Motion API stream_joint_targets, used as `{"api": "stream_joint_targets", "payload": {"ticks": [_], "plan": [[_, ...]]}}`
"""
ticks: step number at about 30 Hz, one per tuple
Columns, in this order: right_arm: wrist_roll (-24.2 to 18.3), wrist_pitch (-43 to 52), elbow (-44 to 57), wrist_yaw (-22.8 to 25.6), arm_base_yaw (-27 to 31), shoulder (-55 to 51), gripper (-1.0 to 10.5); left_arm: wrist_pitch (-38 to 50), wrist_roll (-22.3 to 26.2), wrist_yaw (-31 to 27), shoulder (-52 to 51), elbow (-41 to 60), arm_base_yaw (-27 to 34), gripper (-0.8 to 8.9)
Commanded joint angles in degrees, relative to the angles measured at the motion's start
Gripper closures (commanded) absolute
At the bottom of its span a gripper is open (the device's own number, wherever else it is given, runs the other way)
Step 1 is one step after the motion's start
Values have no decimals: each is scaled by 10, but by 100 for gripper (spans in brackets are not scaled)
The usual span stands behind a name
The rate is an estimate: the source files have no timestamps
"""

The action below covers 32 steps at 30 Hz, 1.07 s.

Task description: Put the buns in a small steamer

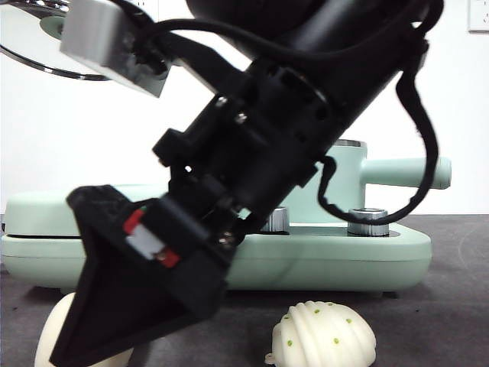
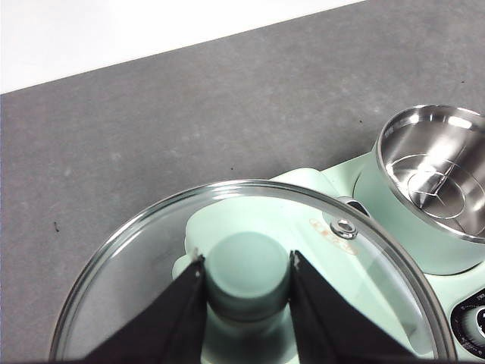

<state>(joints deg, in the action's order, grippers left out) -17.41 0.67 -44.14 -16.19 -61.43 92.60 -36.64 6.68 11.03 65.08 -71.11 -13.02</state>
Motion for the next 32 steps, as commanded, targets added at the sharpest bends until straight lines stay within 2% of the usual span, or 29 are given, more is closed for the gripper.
{"api": "stream_joint_targets", "payload": {"ticks": [1, 5, 8, 15, 20, 27, 32], "plan": [[25, 3, -16, 2, -8, 27, 566, 17, 8, 3, -1, -9, -1, 803], [37, 2, -26, 2, -12, 44, 573, 17, 8, 3, -1, -9, -1, 803], [43, 1, -26, 4, -15, 47, 664, 17, 8, 3, -1, -9, -1, 803], [113, -58, -39, 28, -16, 6, 684, 18, 8, 3, -1, -9, -1, 803], [166, -172, -69, 36, -10, -75, 684, 18, 8, 3, -1, -9, -1, 803], [261, -370, -149, 107, 12, -194, 684, 17, 8, 3, -1, -9, -1, 803], [290, -505, -239, 123, 59, -223, 684, 17, 7, 3, -1, -9, -1, 803]]}}
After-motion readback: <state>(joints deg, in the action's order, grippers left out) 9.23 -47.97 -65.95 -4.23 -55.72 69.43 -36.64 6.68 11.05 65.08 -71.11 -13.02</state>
